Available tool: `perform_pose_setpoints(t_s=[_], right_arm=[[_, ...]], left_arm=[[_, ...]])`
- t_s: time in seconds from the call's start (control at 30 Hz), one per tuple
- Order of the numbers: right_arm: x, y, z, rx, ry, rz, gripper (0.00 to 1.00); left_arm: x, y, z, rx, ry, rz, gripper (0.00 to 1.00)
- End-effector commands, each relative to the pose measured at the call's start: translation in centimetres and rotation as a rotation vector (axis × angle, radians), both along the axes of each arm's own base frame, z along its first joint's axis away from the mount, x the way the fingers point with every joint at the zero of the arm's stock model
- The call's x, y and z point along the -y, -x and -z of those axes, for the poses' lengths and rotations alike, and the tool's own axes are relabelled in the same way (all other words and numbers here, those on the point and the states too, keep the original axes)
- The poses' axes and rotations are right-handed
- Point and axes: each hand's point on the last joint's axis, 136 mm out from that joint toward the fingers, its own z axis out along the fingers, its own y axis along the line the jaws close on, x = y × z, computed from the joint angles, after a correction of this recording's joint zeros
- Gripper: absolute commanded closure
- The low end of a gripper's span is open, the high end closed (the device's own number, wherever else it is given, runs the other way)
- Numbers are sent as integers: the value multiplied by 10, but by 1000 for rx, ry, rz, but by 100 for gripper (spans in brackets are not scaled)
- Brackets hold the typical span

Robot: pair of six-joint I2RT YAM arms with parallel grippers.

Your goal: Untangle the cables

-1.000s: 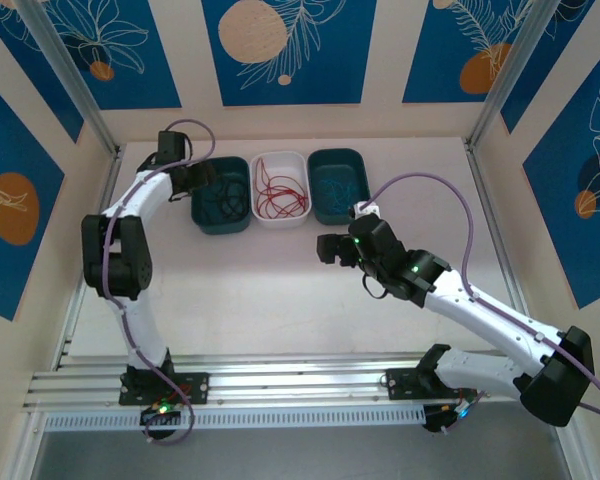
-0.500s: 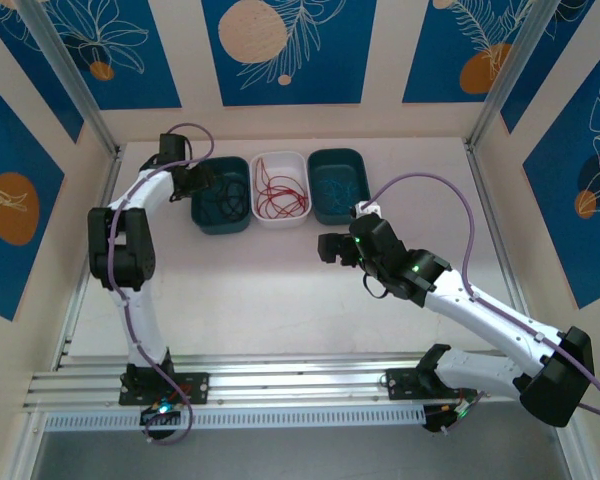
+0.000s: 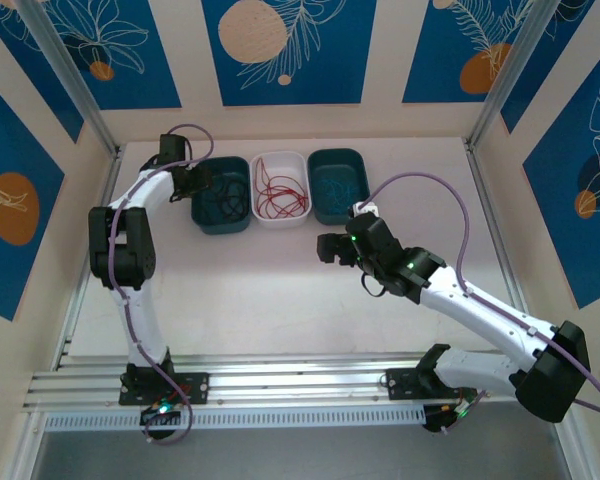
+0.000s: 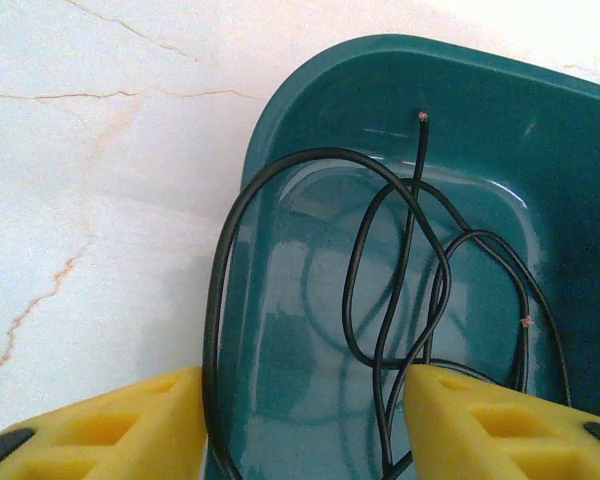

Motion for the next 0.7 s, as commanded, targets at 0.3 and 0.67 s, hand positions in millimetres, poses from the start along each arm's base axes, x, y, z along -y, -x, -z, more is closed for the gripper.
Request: perform_pose_setpoints(t_s=[0.3, 0.67], right_arm=[[-4, -2, 4, -15, -21, -2, 1], [-6, -3, 2, -15, -25, -7, 1]], left_arm=[[-7, -10, -17, 37, -15, -3, 51], [0, -9, -9, 21, 18, 13, 59]])
